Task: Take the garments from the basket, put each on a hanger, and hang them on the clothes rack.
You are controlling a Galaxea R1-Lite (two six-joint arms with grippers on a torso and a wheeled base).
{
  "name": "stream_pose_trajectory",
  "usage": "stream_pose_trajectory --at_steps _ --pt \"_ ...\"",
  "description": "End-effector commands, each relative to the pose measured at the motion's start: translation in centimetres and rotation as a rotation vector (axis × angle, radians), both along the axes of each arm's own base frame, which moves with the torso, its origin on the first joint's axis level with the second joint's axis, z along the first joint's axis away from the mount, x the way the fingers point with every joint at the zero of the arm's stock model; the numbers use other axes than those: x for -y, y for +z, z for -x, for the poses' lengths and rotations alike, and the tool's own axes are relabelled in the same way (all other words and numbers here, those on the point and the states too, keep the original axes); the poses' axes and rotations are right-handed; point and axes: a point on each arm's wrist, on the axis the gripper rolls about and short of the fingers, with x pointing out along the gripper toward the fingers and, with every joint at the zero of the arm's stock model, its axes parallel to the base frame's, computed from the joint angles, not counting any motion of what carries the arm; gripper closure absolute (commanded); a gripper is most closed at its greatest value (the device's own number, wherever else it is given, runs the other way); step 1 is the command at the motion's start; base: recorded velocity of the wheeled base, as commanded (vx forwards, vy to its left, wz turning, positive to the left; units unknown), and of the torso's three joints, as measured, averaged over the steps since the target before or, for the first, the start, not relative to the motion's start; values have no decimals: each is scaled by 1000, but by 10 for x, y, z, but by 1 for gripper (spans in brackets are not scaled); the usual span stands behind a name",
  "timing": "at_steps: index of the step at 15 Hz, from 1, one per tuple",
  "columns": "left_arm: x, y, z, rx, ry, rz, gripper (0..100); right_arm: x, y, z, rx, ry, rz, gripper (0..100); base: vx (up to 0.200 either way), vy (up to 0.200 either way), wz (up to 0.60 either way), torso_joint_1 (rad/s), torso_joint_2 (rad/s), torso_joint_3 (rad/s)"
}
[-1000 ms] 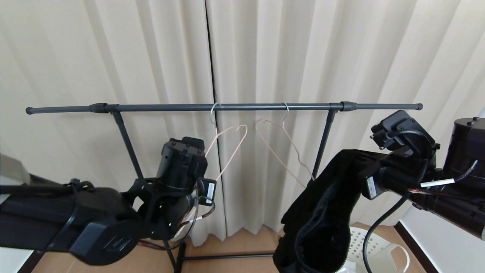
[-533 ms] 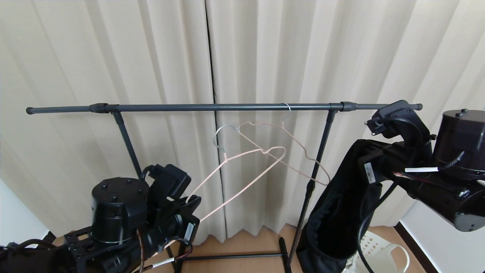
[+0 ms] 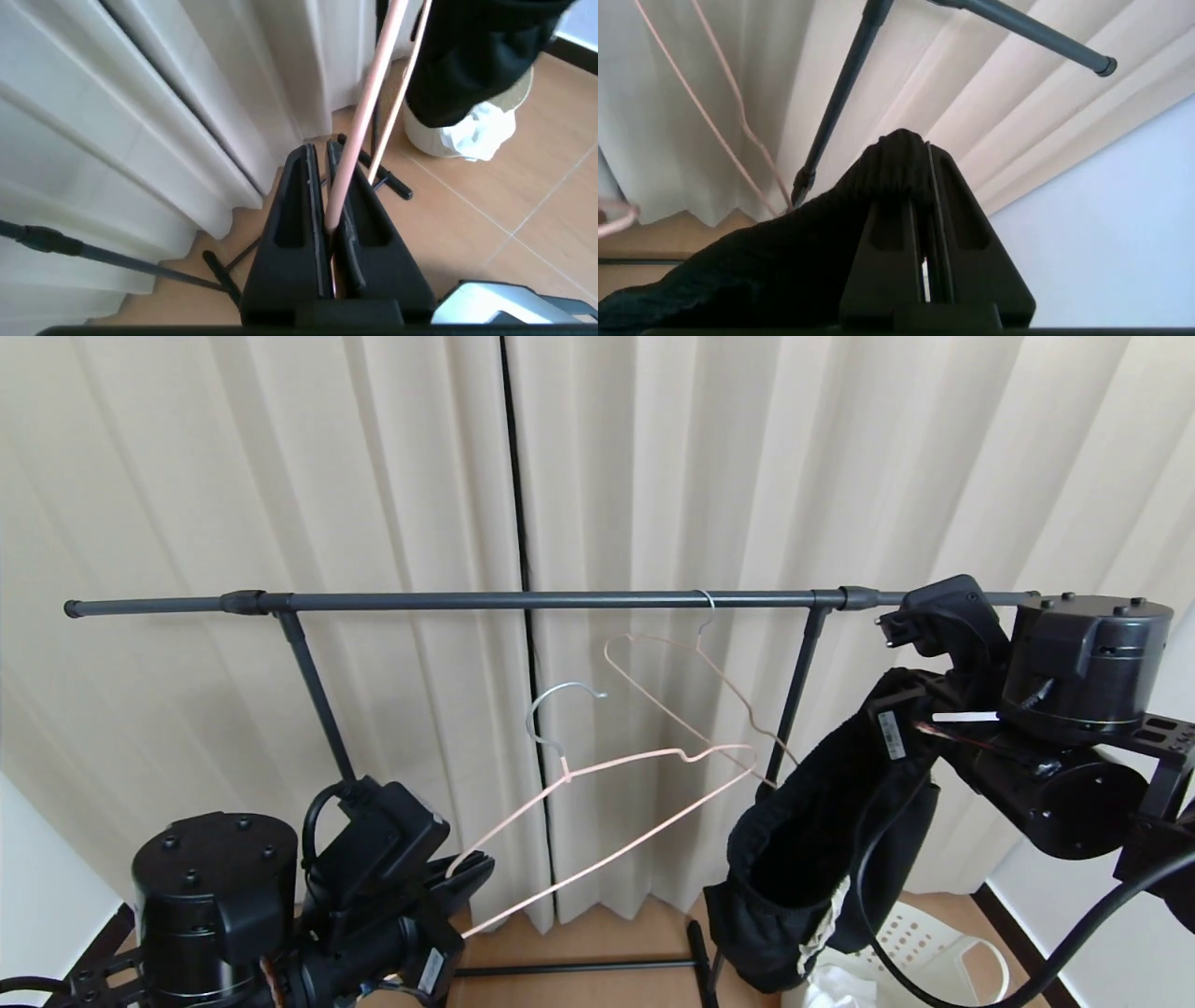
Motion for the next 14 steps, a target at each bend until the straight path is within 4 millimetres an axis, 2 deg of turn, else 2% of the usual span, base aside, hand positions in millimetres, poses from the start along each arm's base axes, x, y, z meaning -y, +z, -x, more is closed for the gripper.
stream_pose_trajectory --at_steps 1,5,10,14 --pt "-2 2 4 2 -28 15 100 -3 -6 -9 -15 -9 -3 100 0 0 0 0 0 0" --pt "5 5 2 4 -67 34 100 -6 -10 -15 -18 -11 -17 100 0 0 0 0 0 0" --pt "30 2 -1 -37 -123 72 100 -9 -11 -15 -13 -7 -32 100 0 0 0 0 0 0" --pt "34 4 -5 -47 -108 103 100 -14 -11 -11 -12 14 -43 100 0 0 0 0 0 0"
